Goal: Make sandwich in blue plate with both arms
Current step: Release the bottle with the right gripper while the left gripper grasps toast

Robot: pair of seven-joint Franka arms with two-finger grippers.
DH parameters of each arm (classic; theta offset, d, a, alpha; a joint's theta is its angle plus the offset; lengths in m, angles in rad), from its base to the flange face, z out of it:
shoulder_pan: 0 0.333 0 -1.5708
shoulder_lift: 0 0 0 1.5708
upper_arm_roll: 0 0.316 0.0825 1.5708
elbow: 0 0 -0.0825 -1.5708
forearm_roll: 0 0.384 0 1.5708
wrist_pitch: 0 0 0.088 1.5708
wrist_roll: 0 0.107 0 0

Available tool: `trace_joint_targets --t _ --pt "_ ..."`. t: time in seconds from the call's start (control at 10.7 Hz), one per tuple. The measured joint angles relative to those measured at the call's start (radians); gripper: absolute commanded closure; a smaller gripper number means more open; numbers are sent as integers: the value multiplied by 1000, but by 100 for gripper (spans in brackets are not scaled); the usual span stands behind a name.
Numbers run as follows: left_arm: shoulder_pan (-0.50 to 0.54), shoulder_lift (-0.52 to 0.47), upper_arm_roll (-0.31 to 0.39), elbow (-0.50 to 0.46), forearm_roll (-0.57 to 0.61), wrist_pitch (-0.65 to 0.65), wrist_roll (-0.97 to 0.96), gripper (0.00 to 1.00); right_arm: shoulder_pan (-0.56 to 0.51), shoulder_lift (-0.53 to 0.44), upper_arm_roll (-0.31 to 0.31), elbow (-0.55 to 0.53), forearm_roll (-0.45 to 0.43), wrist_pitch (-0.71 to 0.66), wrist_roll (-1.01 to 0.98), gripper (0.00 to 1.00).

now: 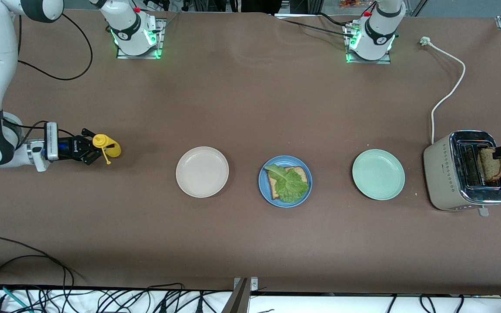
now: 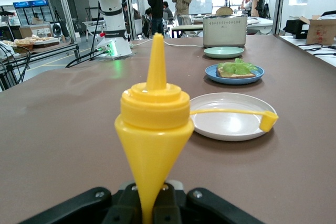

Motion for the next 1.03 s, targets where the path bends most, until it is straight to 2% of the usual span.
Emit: trace_joint_targets --t 0.19,0.28,0.47,0.56,0.65,0.84,0.93,1.03 --pt "13 28 0 0 0 16 8 0 0 36 -1 1 20 -2 -34 100" --pt "16 36 0 0 0 19 9 8 -1 52 -2 1 28 -2 -45 100" --pt "16 49 -2 0 0 20 9 41 -4 73 -3 3 36 -2 -61 100" --pt "16 53 -3 0 0 21 10 54 -6 78 -3 5 36 -2 -62 100" --pt "16 55 -4 1 0 21 14 67 -7 83 -3 6 43 -2 -62 91" --pt "16 55 -4 1 0 21 21 97 -8 96 -3 6 54 -2 -63 59" --pt "16 55 -4 1 0 21 23 100 -8 99 -3 6 58 -2 -64 47" --pt "16 55 -4 1 0 22 24 100 -8 99 -3 6 60 -3 -64 29"
